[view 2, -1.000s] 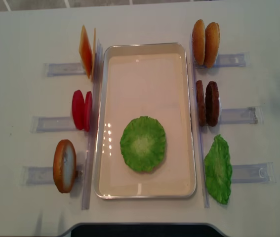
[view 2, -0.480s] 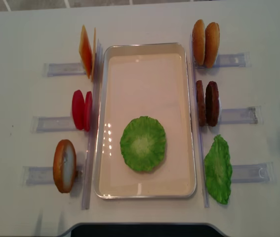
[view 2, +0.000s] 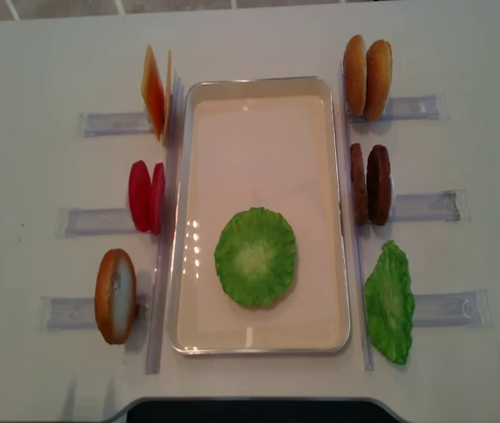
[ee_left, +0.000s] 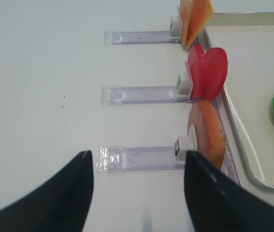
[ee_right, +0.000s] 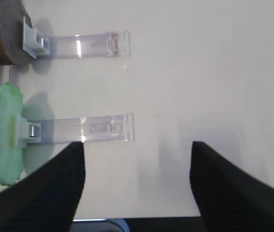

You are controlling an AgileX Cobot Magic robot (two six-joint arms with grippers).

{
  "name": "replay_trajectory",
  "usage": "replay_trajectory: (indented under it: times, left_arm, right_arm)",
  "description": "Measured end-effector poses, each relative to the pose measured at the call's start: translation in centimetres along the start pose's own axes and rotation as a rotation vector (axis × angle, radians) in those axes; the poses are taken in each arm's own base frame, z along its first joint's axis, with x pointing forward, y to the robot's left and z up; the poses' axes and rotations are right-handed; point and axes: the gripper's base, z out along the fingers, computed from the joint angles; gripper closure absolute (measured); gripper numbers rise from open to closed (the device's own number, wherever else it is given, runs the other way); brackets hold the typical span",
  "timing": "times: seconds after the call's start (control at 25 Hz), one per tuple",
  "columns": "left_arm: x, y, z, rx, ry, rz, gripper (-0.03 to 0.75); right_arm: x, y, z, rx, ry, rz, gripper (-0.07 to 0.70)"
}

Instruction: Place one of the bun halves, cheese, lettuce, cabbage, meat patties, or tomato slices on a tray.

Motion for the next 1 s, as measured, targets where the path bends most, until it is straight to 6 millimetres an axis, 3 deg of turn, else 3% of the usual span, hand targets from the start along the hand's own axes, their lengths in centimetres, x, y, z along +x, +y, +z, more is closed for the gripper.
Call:
replay_trajectory:
  times: [0.2, 0.6, 1.0]
  left_arm:
    - [0.0, 0.0, 0.0, 0.000, 0.000, 0.000, 0.263]
    - [0.0, 0.0, 0.0, 0.000, 0.000, 0.000, 0.263]
    - [0.0, 0.0, 0.0, 0.000, 0.000, 0.000, 0.263]
  right_arm:
    - [3.4, 0.0, -1.4, 0.002, -0.200, -0.019, 0.156]
    - [8.8, -0.1, -0.8, 0.010, -0.401, -0.037, 0.157]
    - [9.3, -0.1, -0.8, 0.011, -0.420, -0.044, 0.157]
